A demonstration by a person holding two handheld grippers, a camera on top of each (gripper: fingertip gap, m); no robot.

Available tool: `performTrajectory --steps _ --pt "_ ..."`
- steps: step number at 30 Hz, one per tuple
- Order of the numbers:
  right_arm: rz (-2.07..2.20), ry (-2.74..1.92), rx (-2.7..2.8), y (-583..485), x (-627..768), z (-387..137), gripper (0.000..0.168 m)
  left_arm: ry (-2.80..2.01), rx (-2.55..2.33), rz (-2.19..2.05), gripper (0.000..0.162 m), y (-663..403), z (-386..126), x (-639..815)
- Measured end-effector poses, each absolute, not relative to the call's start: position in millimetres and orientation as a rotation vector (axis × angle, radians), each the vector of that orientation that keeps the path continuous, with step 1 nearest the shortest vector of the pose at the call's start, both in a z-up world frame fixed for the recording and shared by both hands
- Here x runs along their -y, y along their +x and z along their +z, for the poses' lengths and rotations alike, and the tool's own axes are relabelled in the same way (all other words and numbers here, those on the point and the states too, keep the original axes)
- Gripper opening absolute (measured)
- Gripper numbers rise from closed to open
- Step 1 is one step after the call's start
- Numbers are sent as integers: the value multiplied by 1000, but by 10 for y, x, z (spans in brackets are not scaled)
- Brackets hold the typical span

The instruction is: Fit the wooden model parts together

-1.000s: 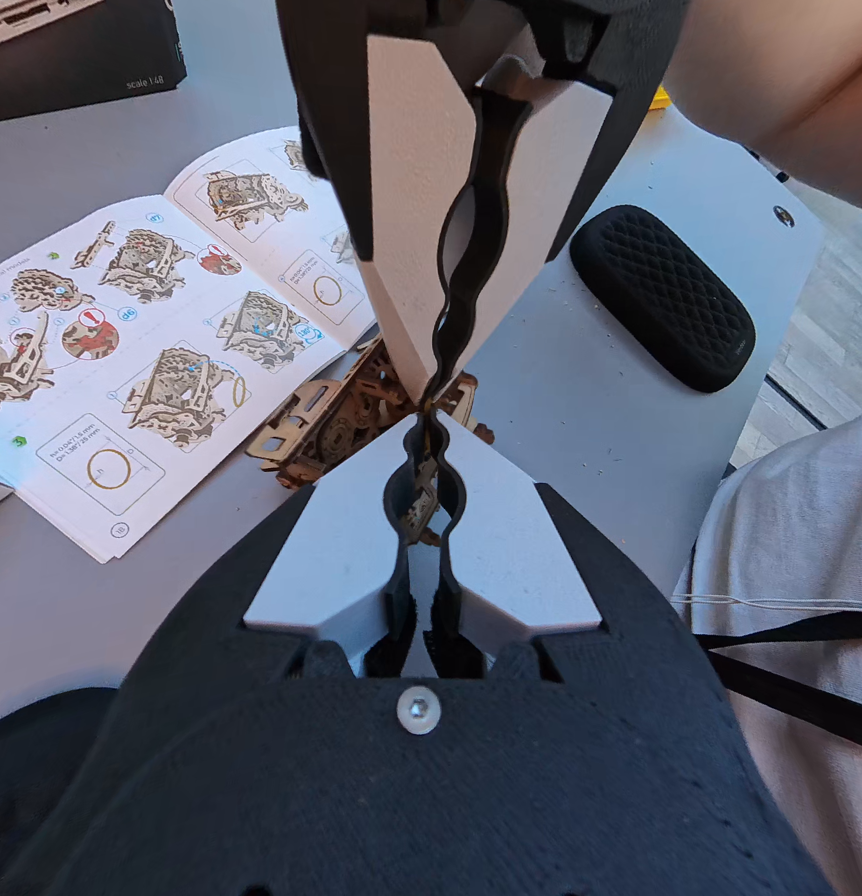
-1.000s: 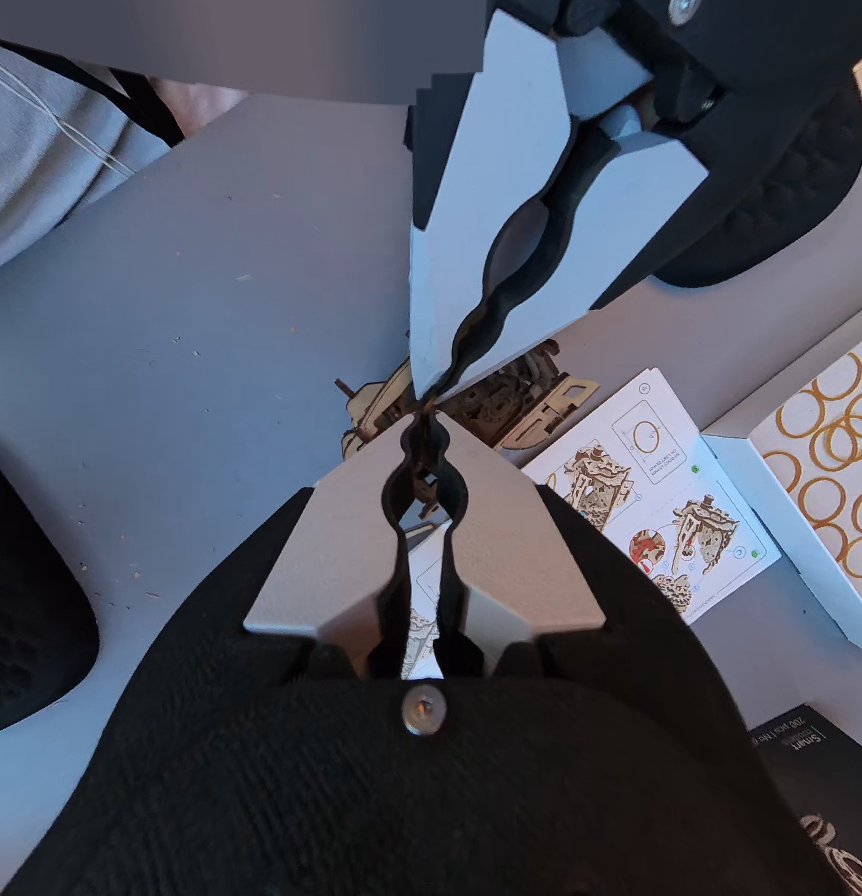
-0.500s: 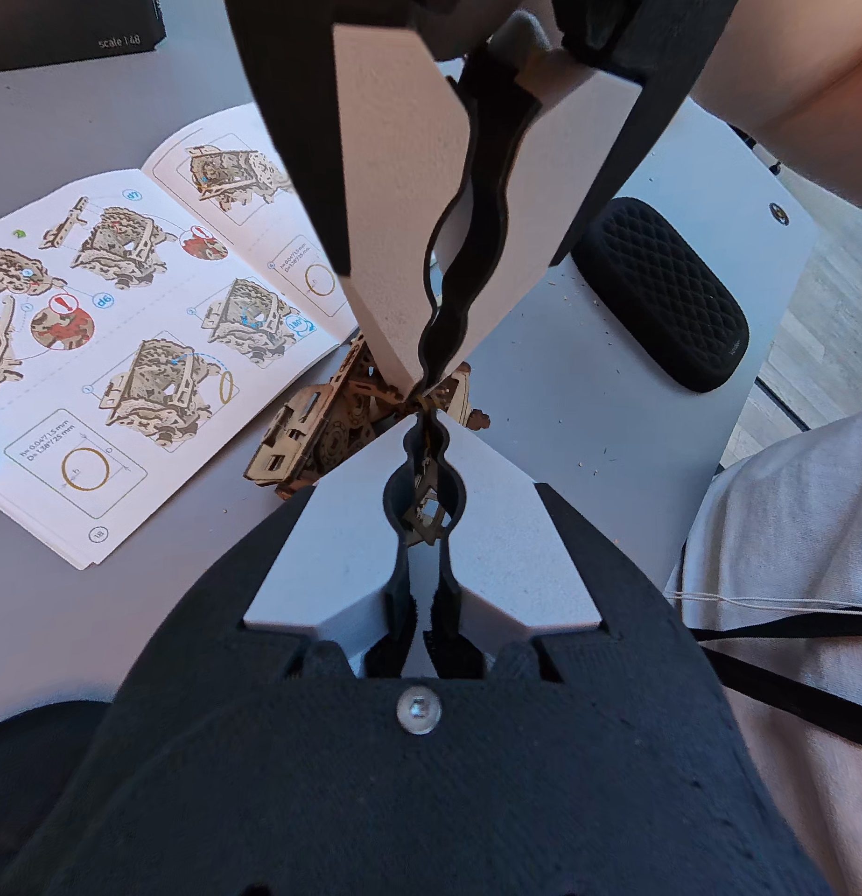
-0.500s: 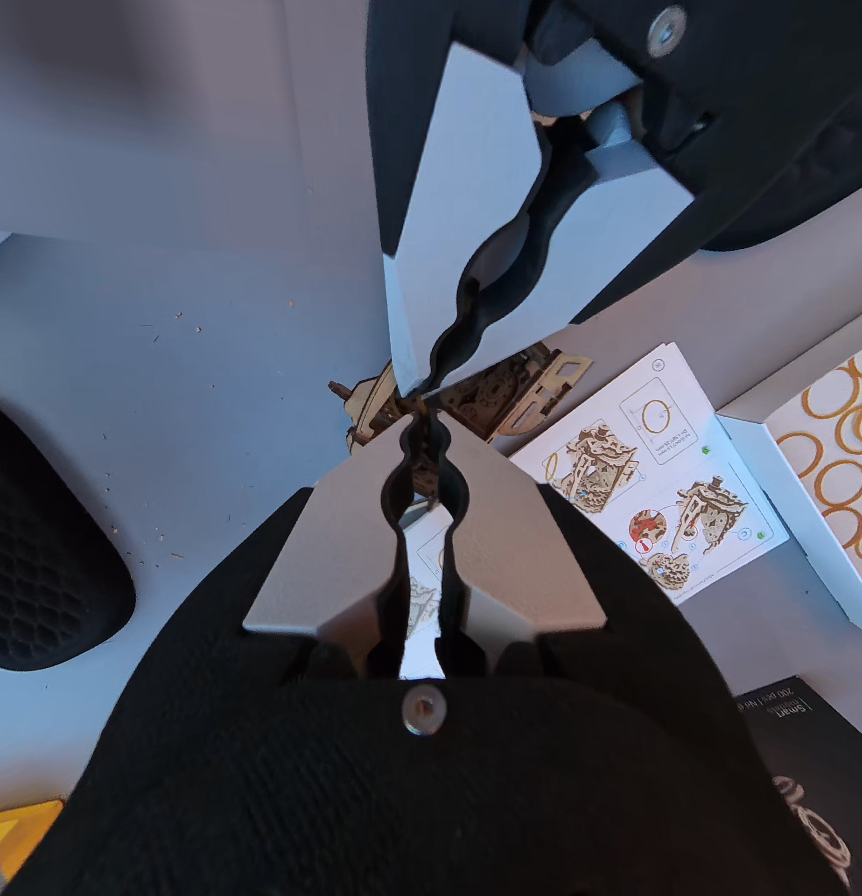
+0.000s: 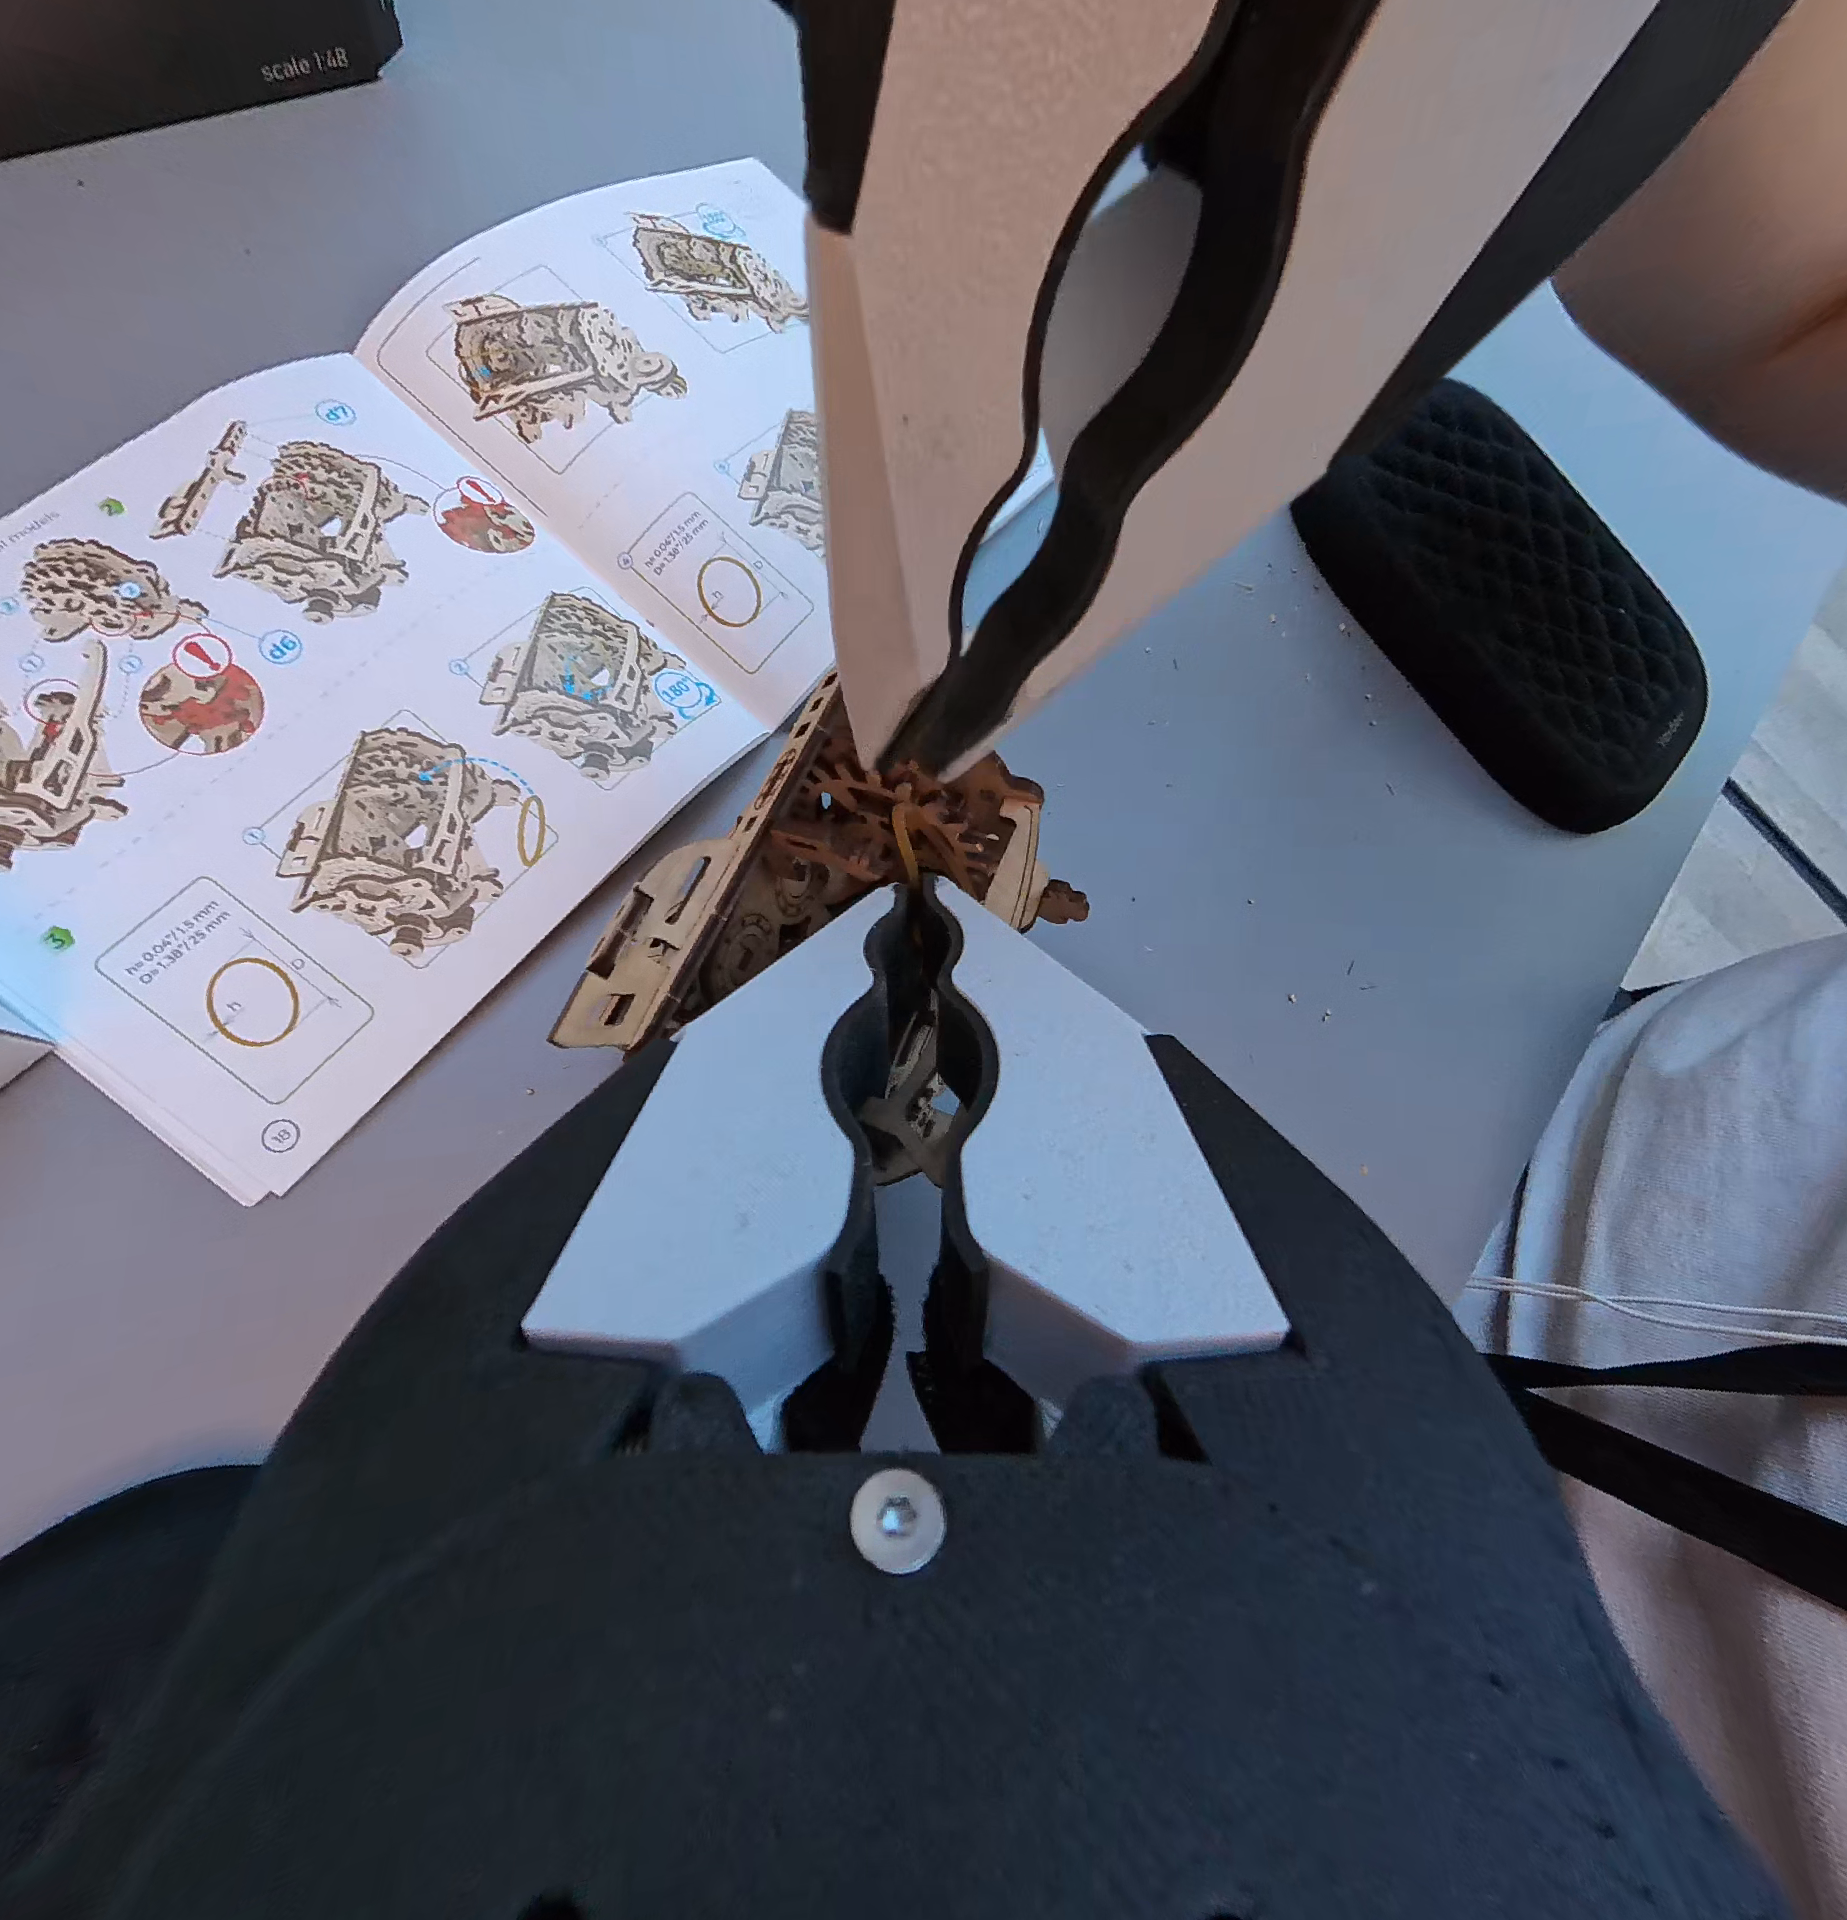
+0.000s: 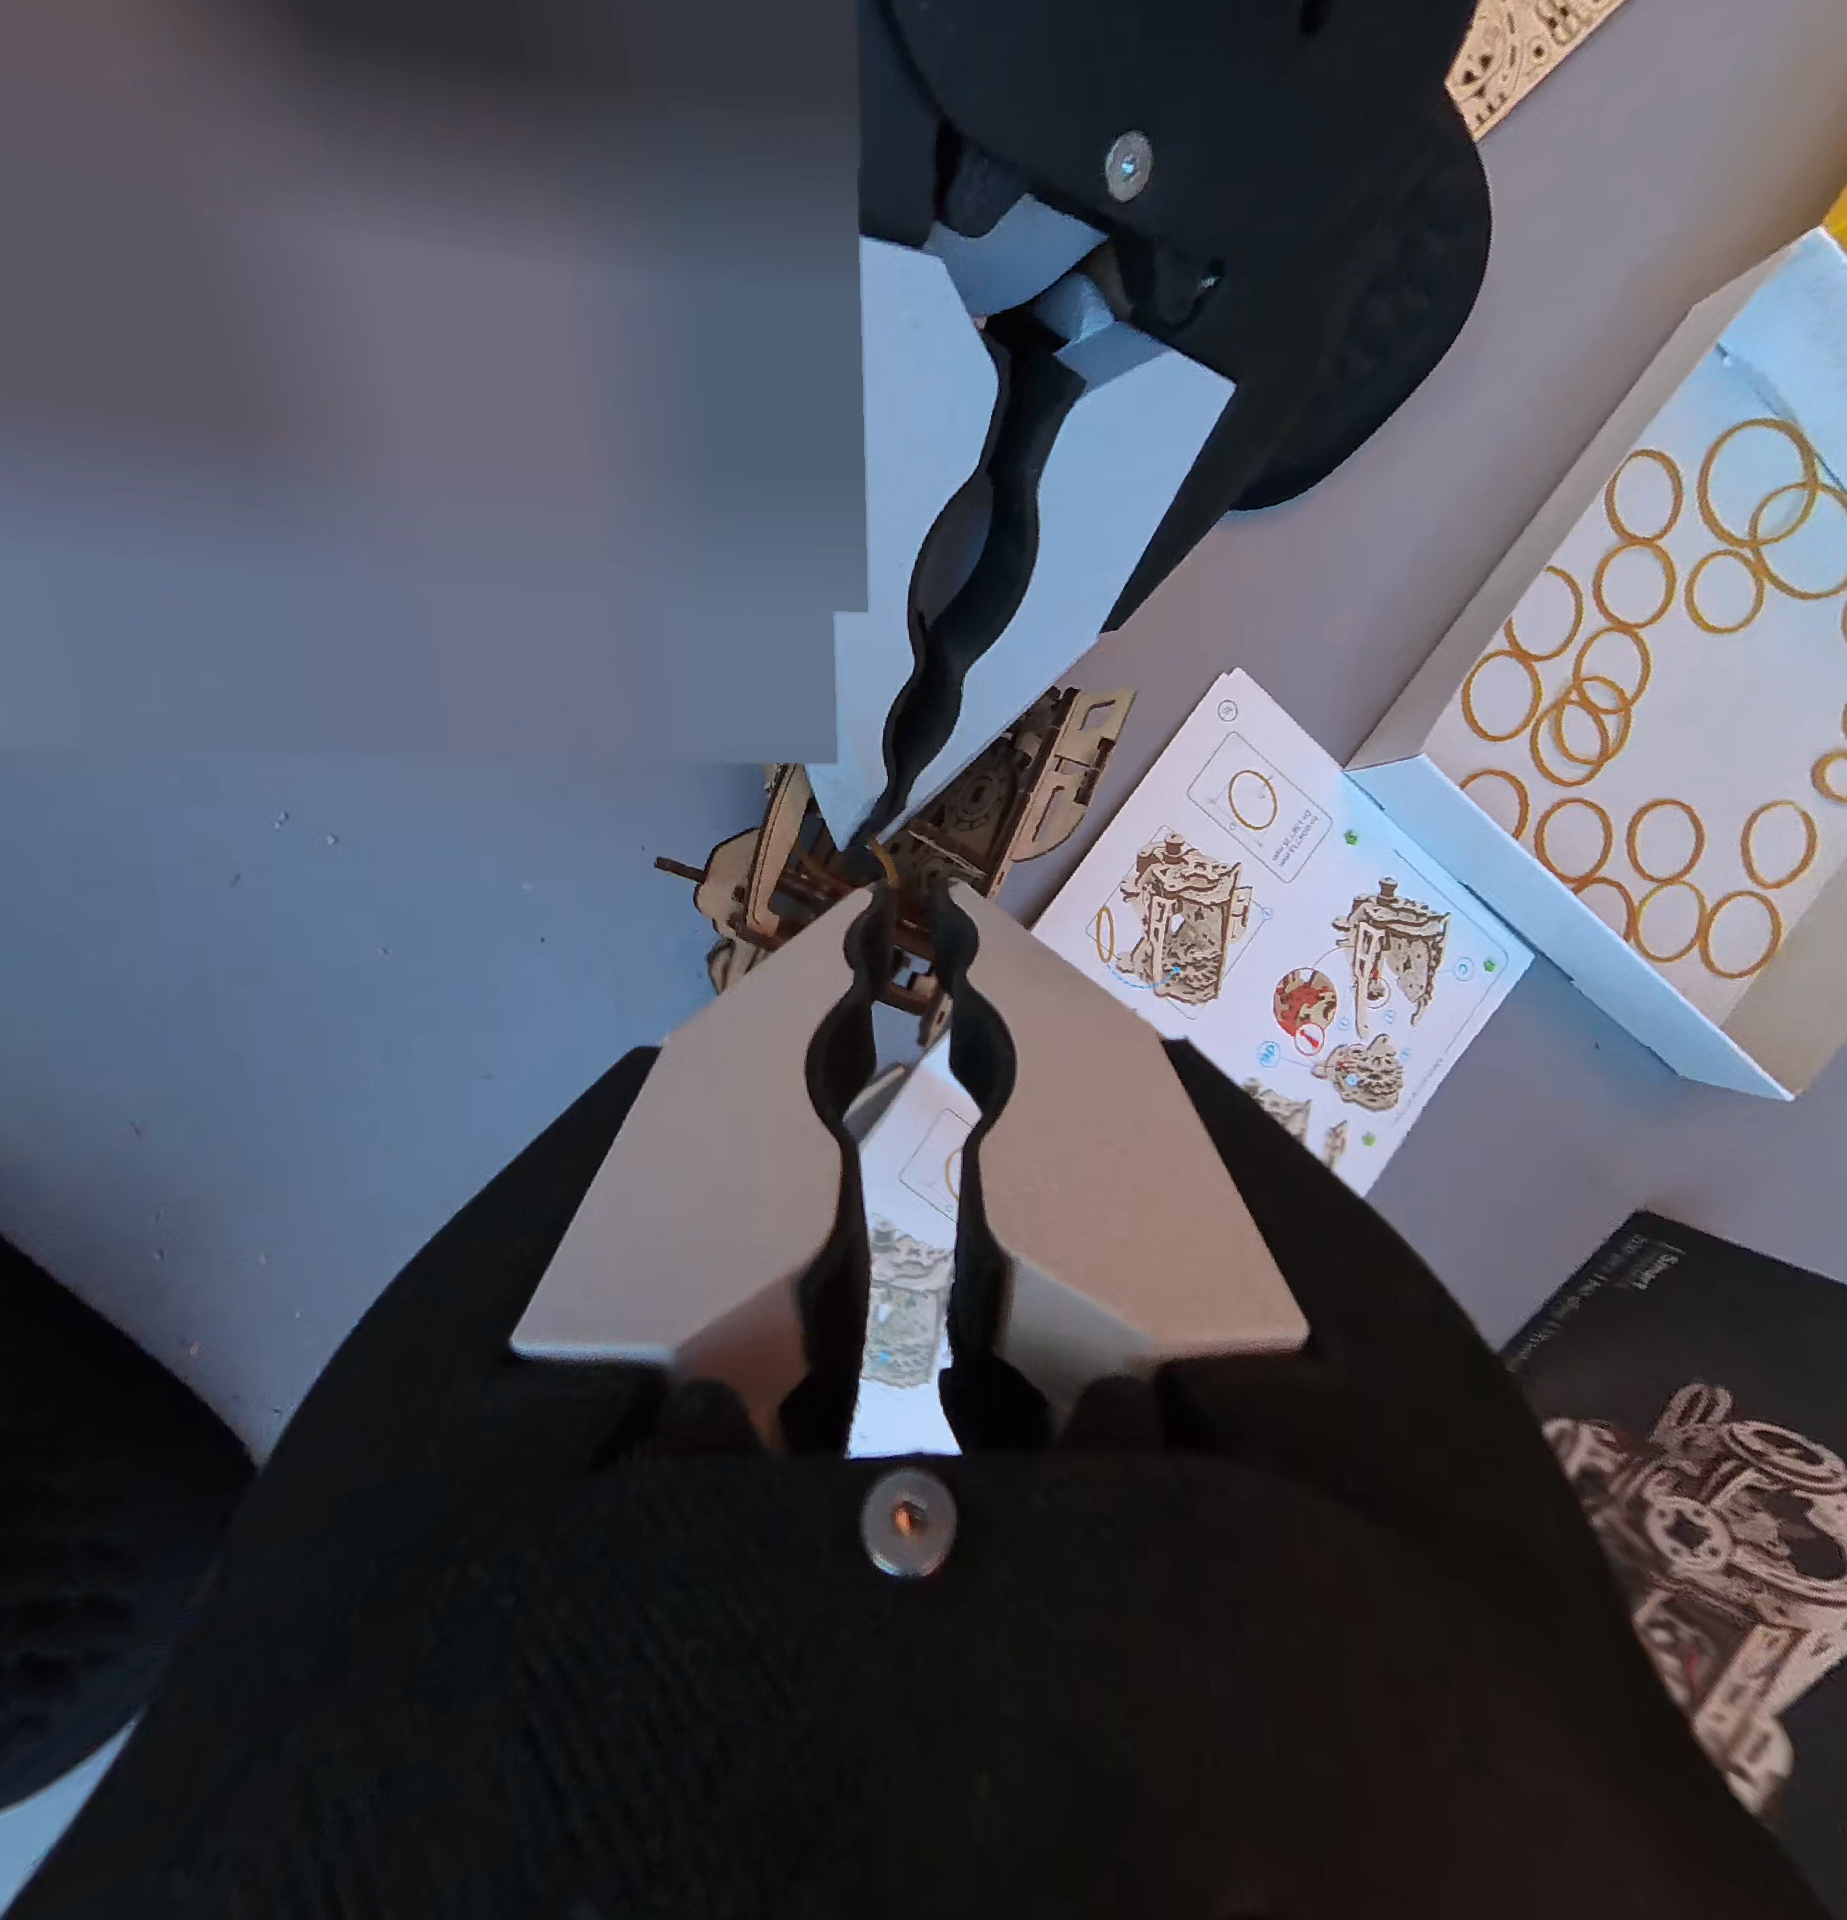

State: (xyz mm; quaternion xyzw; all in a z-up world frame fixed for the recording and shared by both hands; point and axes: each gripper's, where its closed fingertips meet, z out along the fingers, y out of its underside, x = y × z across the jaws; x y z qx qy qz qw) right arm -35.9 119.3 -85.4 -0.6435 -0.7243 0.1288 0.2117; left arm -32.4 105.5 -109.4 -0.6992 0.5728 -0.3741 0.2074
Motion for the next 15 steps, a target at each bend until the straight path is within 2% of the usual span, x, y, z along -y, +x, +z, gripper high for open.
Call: performTrajectory --steps 13,15 --pt "455 -2069 1706 -382 -1121 -907 9 -1994 -1655 -1024 0 -328 -1119 -987" --pt "431 -2076 1703 -381 -1132 -949 4 -1999 -1663 -1016 0 -333 -1121 -990"
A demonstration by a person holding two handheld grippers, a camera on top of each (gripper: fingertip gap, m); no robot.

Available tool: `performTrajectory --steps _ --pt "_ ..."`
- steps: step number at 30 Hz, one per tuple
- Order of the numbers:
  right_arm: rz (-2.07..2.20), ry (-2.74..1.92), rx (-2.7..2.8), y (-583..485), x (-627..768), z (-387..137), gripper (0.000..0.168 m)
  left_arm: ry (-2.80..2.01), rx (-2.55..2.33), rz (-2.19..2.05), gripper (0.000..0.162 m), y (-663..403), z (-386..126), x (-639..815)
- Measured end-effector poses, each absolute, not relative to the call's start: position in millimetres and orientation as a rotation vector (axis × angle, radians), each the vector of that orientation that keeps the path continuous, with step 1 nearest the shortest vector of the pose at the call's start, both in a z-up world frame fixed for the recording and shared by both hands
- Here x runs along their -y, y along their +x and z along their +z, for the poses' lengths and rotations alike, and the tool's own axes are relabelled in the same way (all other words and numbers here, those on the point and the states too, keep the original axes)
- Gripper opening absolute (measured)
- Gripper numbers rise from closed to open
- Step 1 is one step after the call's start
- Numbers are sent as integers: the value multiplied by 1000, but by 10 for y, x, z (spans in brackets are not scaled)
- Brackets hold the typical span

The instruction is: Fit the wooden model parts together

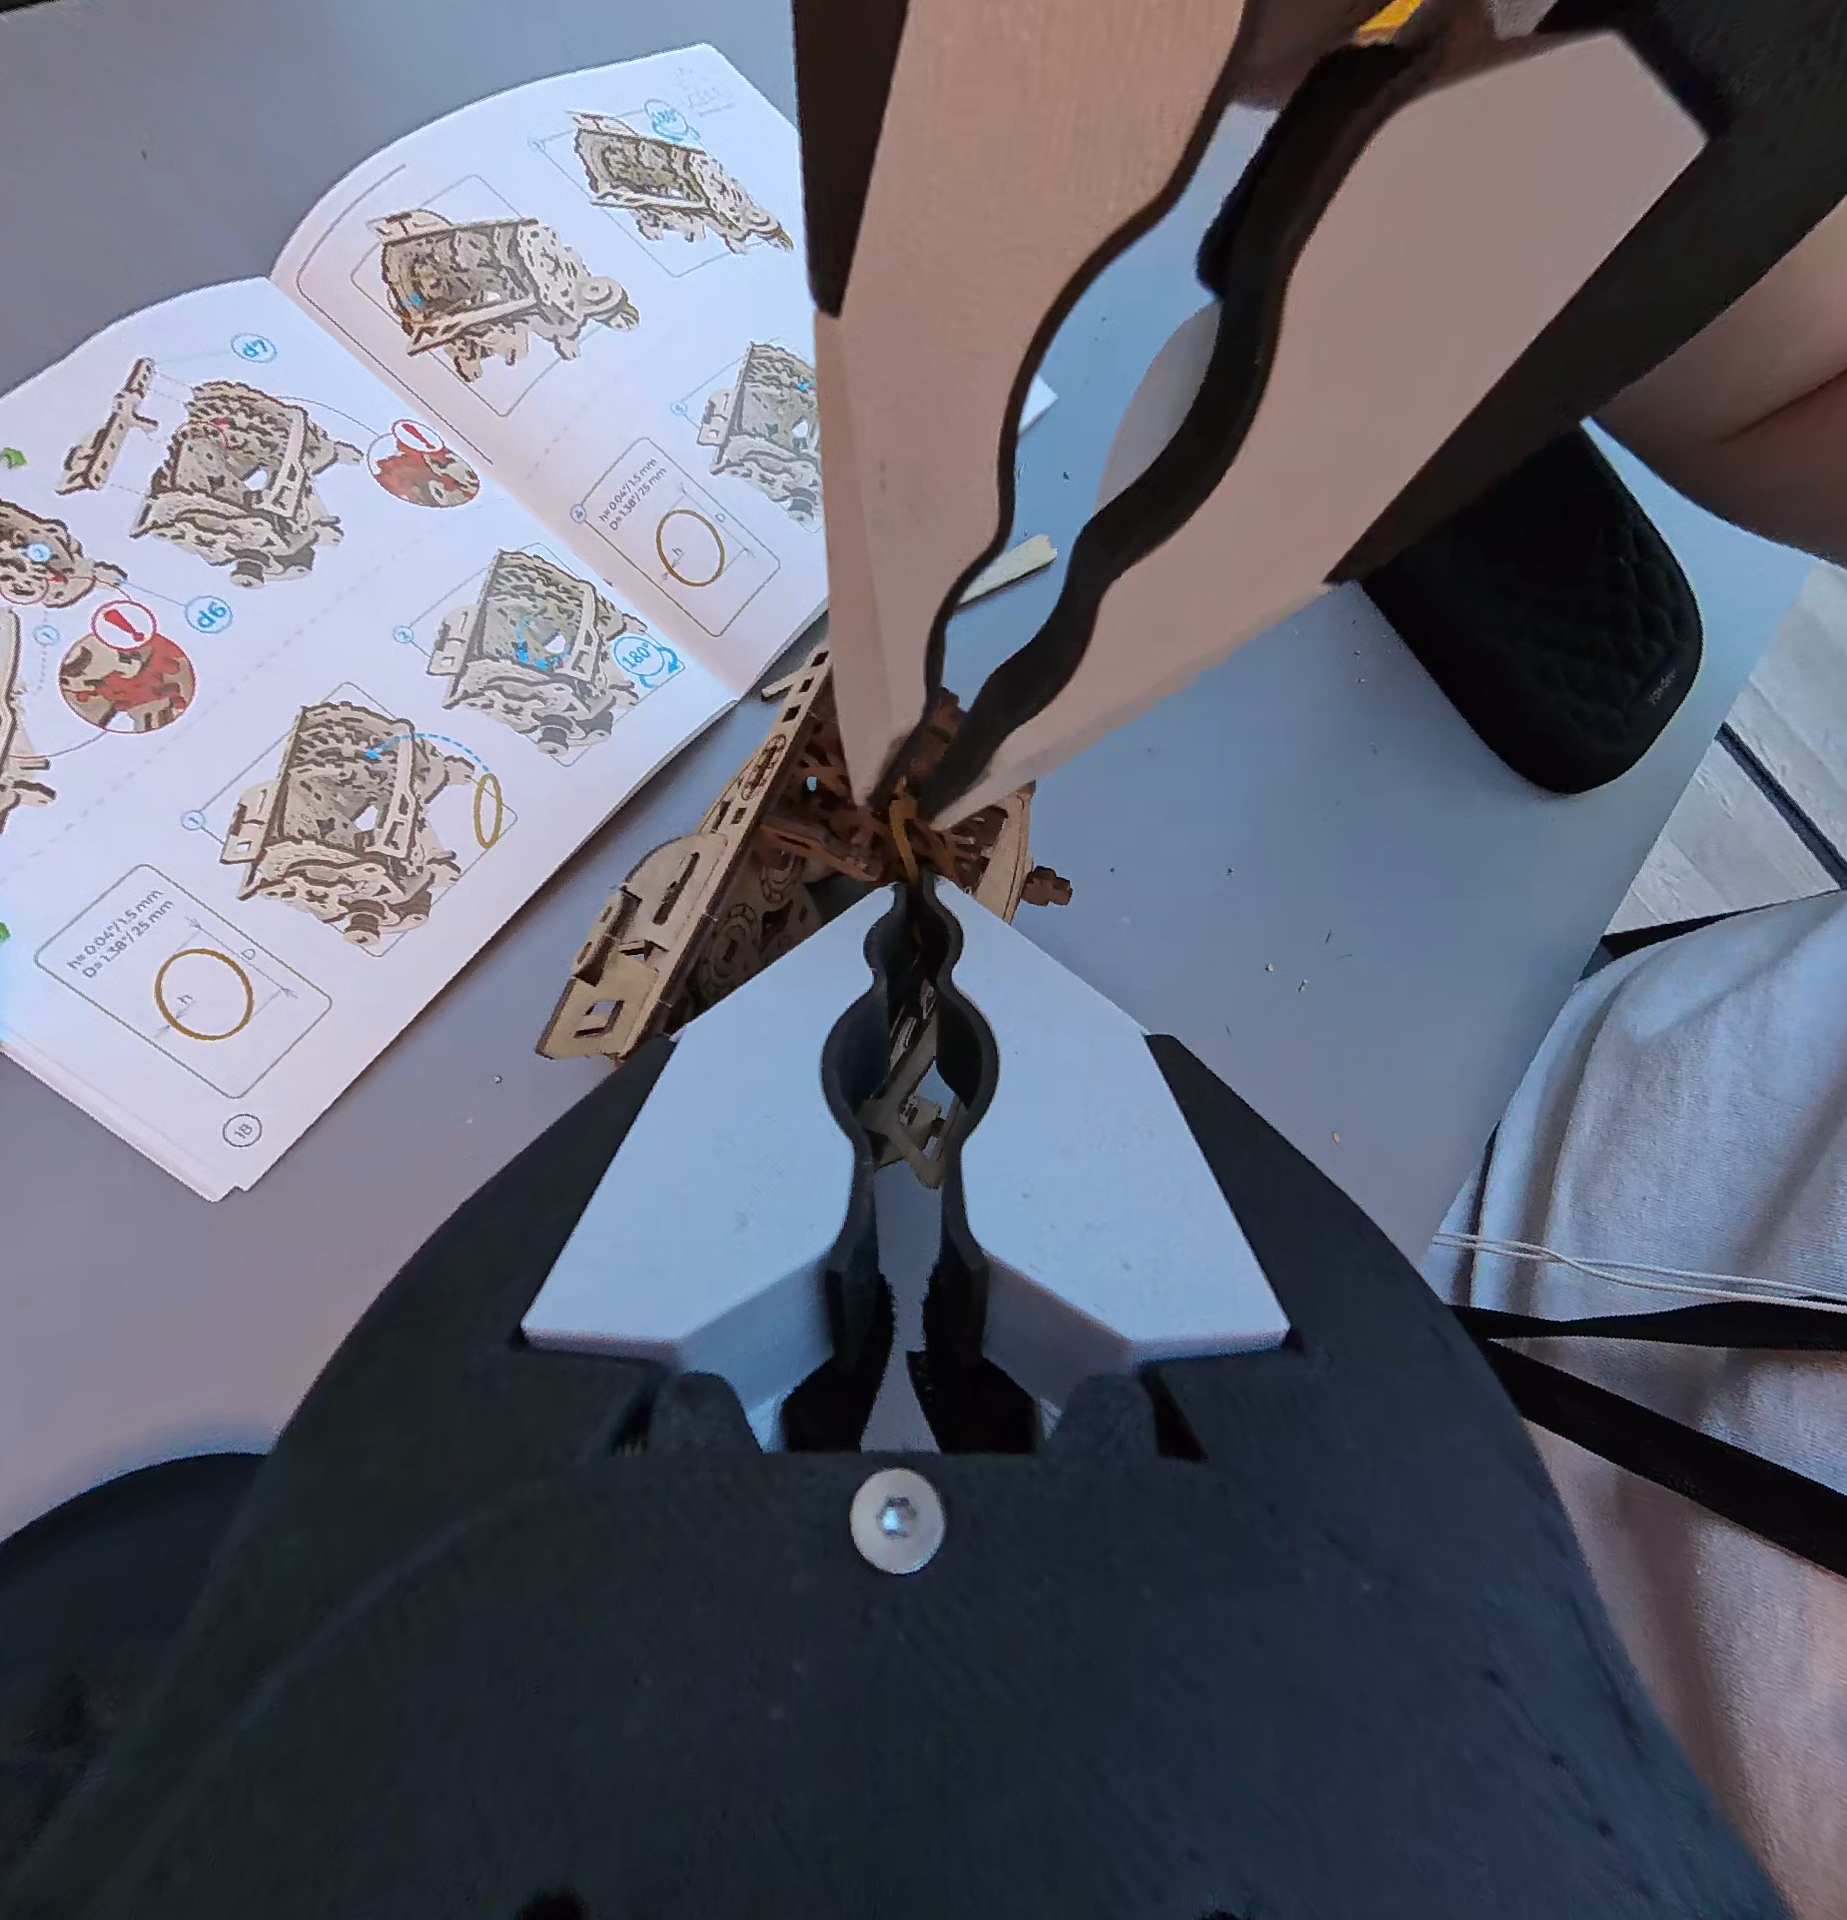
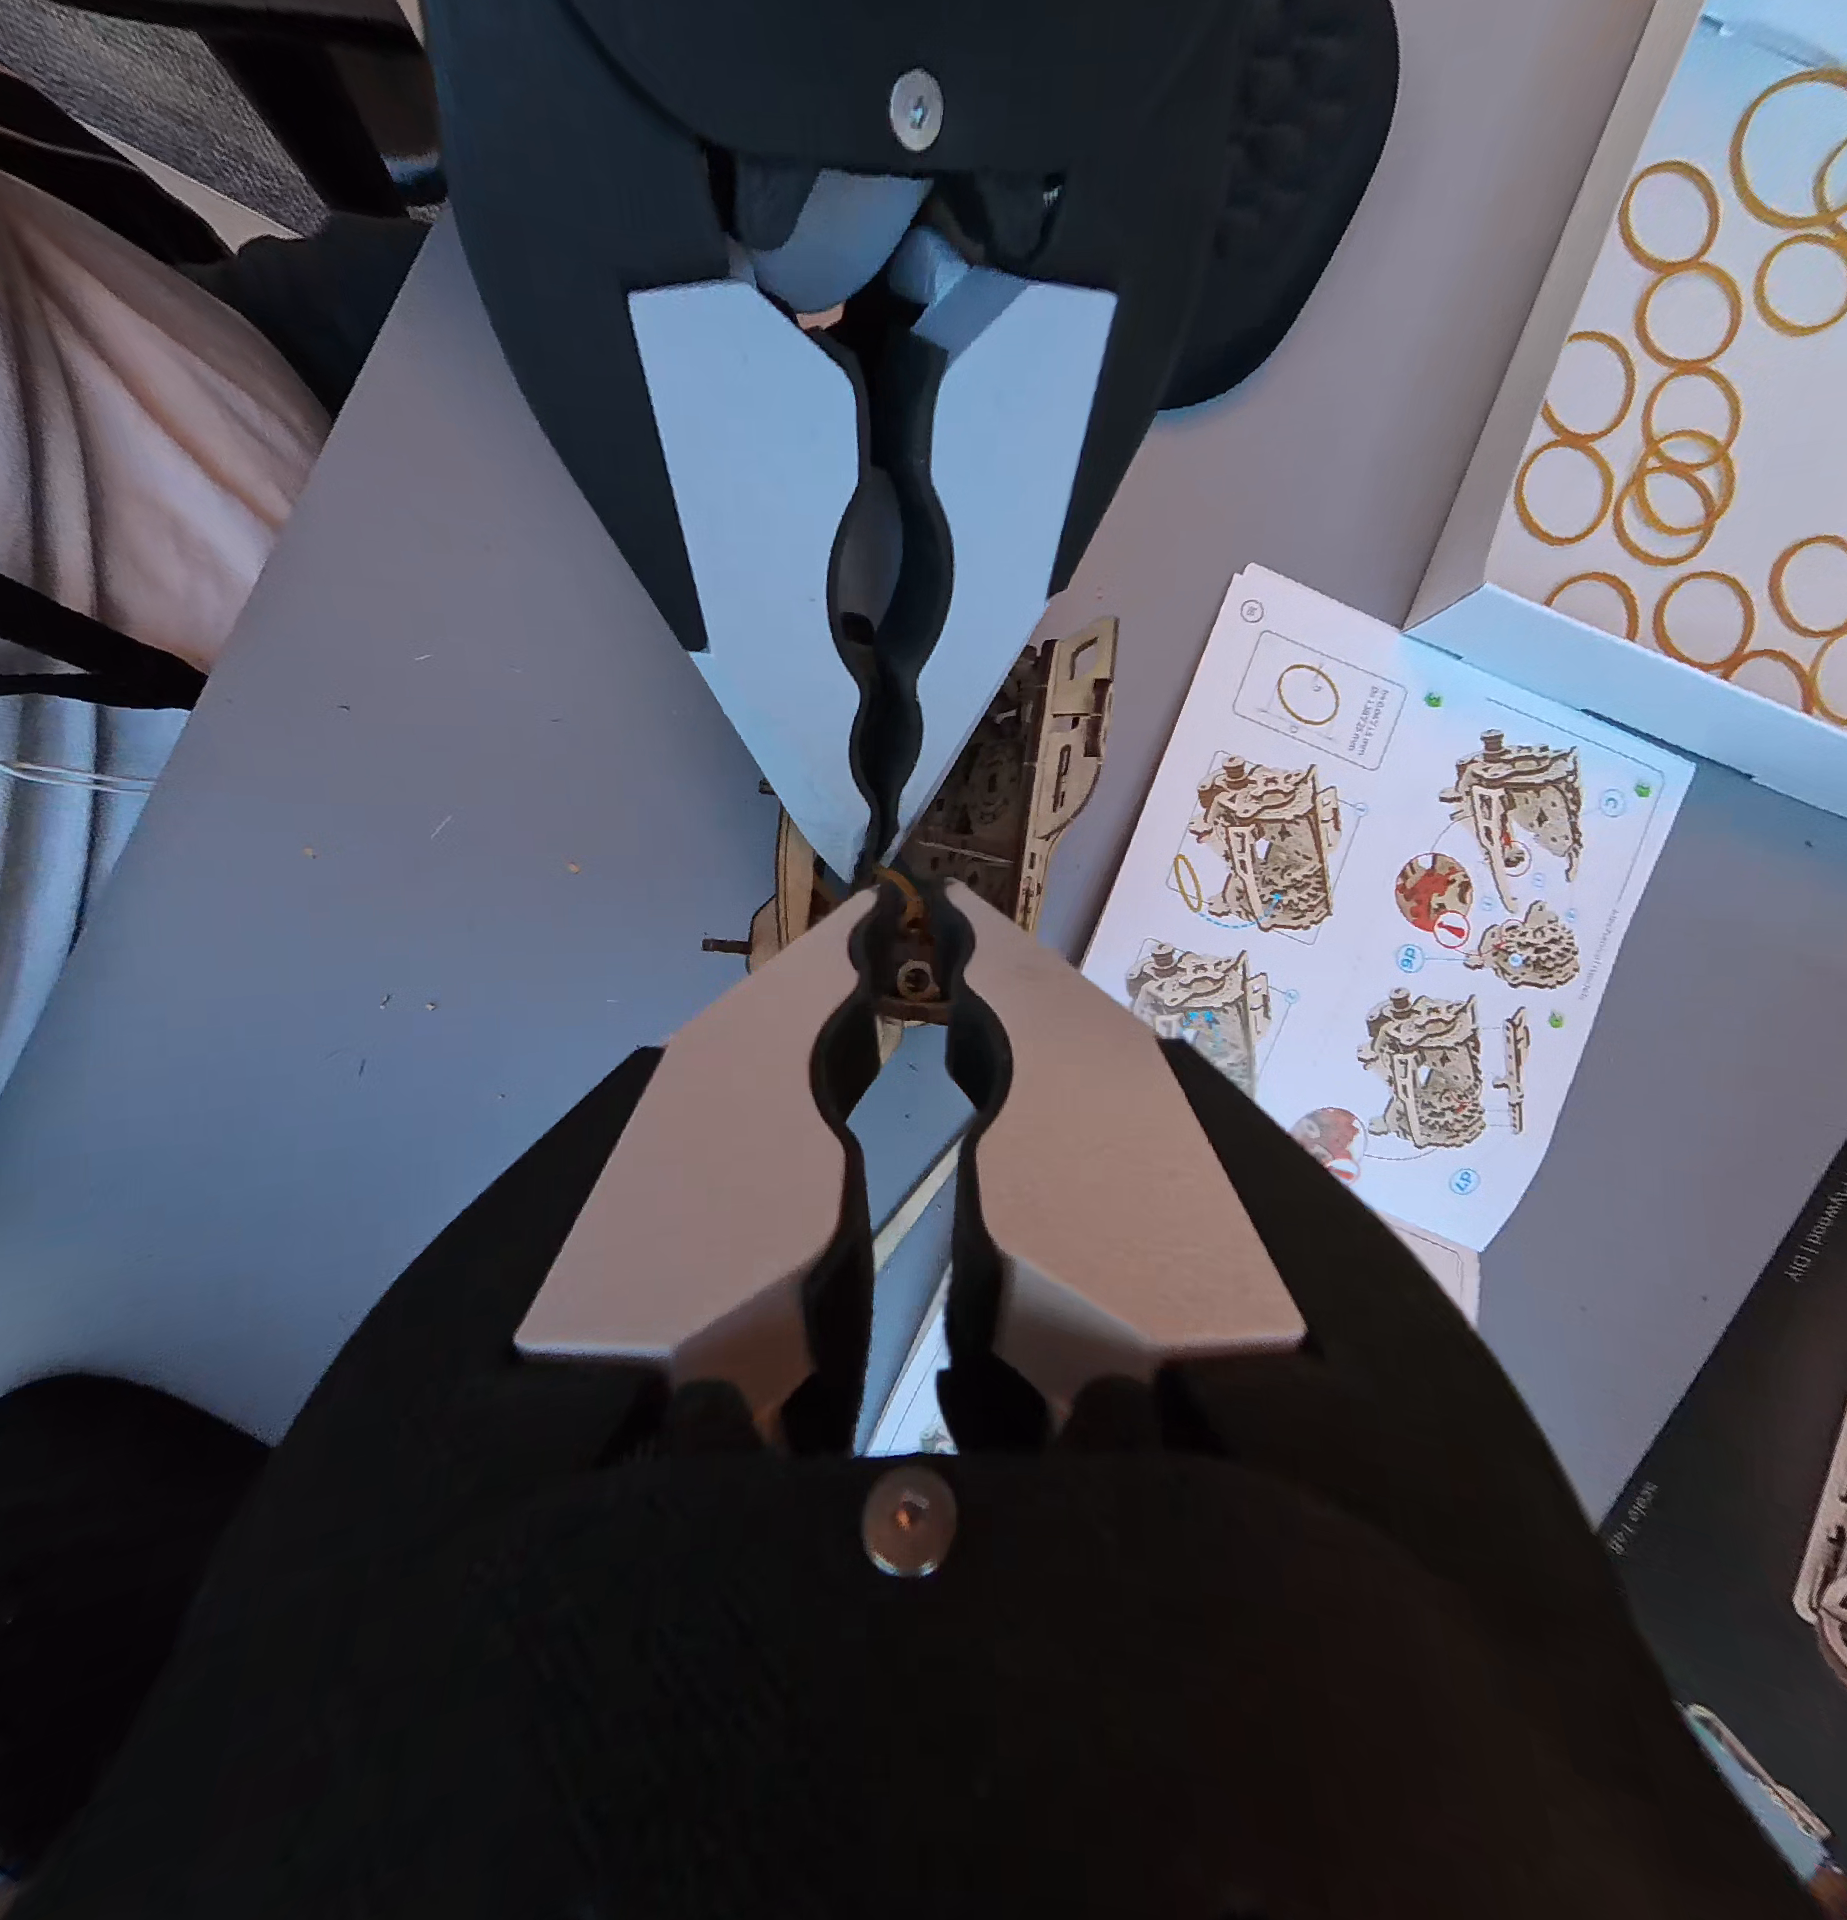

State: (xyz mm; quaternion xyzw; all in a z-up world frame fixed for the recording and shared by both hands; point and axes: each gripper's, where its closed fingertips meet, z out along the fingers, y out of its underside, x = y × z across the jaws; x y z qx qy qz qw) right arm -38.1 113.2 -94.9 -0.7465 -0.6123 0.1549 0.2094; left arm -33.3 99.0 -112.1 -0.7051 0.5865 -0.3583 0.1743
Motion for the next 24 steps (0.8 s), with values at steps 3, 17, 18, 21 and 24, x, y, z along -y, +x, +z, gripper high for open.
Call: performTrajectory --steps 3,17,18,21,24 --pt "489 -2118 1688 -418 -1098 -976 0 -2004 -1662 -1009 0 -339 -1113 -1002" --pt "494 -2269 1797 -384 -1046 -1124 0 -2017 -1646 -1002 0 -382 -1101 -1049" --pt "474 -2264 1816 -380 -1045 -1117 0 -2018 -1648 -1004 0 -381 -1105 -1046" --pt "461 -2265 1820 -387 -1048 -1051 0 -2016 -1653 -1013 0 -367 -1108 -1031" --pt "453 -2269 1814 -375 -1047 -984 0 -2013 -1657 -1016 0 -357 -1113 -1022"
